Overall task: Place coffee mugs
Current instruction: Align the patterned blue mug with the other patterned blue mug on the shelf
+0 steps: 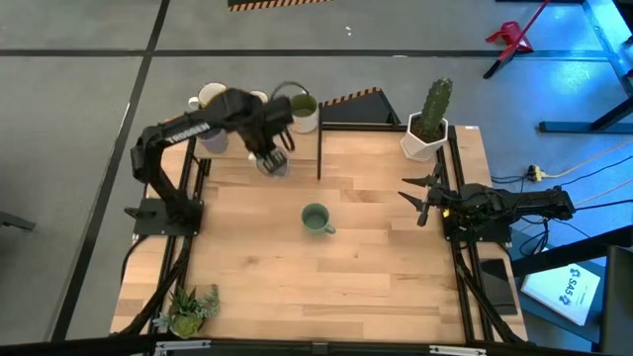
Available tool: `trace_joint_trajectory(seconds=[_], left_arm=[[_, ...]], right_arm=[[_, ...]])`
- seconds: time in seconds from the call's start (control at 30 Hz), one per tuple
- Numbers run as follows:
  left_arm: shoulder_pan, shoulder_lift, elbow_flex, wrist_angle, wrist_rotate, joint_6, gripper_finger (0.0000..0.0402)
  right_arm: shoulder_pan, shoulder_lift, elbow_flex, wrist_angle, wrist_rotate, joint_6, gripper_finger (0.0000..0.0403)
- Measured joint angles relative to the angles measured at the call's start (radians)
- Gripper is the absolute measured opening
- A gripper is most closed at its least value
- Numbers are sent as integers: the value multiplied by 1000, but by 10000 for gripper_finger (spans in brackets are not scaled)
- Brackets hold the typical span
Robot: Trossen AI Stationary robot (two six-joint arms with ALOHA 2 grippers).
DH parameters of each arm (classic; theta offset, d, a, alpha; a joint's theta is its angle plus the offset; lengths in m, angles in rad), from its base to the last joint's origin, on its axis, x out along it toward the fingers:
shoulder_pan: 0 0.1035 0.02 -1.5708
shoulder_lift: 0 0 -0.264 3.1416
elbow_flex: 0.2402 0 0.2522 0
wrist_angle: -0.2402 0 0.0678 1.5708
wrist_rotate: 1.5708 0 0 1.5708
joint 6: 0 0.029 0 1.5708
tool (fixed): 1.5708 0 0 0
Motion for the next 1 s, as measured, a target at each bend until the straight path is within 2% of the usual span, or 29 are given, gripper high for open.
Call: trace_joint_trajectory(seconds=[0.23,0.47,0.77,1.0], left_arm=[[208,-2,0,-6,-13,107,17],[340,-1,0,-5,-9,233,17],[406,5,-6,-1,7,272,17],[414,-1,-78,0,34,295,17]], right_arm=[[0,0,0,0,2,0,177],[0,0,0,0,3,0,177],[0,0,0,0,13,0,177],[0,0,0,0,12,0,177]])
